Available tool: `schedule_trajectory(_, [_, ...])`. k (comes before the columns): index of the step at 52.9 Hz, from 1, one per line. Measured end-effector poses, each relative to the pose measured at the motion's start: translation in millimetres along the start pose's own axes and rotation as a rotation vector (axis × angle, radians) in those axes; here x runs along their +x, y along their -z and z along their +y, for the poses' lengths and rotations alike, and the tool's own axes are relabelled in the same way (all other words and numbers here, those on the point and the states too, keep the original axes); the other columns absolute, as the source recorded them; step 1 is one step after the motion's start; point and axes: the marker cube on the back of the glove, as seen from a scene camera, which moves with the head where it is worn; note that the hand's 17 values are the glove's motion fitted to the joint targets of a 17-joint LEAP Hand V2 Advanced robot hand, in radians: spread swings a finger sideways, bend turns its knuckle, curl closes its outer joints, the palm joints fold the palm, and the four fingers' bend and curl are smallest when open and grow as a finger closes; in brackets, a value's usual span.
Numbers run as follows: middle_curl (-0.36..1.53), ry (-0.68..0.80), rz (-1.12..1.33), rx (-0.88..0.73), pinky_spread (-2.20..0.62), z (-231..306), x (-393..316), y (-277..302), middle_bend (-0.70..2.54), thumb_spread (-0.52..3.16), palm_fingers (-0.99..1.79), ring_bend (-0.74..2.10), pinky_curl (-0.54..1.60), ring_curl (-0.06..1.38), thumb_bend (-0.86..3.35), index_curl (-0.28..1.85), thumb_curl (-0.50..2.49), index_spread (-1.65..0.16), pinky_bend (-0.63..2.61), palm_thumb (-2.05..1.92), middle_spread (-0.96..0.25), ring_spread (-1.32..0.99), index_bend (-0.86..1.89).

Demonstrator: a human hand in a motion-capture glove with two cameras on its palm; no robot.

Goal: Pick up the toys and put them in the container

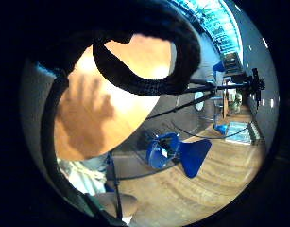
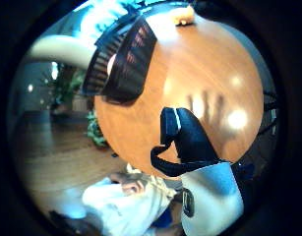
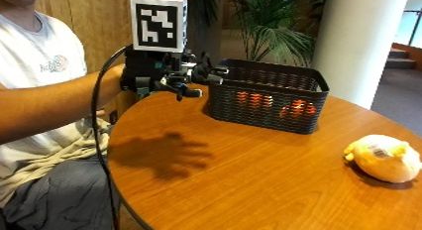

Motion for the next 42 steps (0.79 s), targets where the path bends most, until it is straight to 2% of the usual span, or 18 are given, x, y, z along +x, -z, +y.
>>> schedule_trajectory(5, [0.01,0.0,-0.011,0.0,0.04,0.2,-1.1,-0.4,0.07,0.74,-0.06,0.14,0.2,0.0,0.14,0.1,0.06,-0.19,0.76,0.18,-0.01,0.02,0.24])
schedule_trajectory(11, [0.03,0.009,-0.02,0.002,0.05,0.6,-3.4,-1.8,0.09,1.03,-0.11,0.17,0.25,0.03,0.15,0.16,0.11,-0.25,0.84,0.19,-0.01,0.02,0.27])
schedule_trajectory(28, [0.09,-0.004,-0.063,0.001,0.06,-12.0,1.6,2.3,0.1,1.33,-0.15,0.18,0.29,0.08,0.11,0.27,0.2,-0.29,0.88,0.17,-0.01,0.03,0.25])
schedule_trajectory(33, [0.1,-0.014,-0.104,0.003,0.06,-42.2,10.2,6.9,0.11,1.36,-0.17,0.18,0.3,0.1,0.1,0.28,0.22,-0.29,0.9,0.17,-0.01,0.03,0.2])
schedule_trajectory(36, [0.11,-0.023,-0.047,0.008,0.06,-71.7,26.6,8.4,0.11,1.37,-0.21,0.2,0.31,0.11,0.09,0.27,0.22,-0.28,0.92,0.17,-0.01,0.03,0.12])
schedule_trajectory(42, [0.11,-0.148,-0.172,-0.008,0.06,-147.3,30.6,16.2,0.08,1.38,-0.3,0.23,0.33,0.15,0.08,0.22,0.24,-0.27,0.99,0.18,0.0,0.03,0.03])
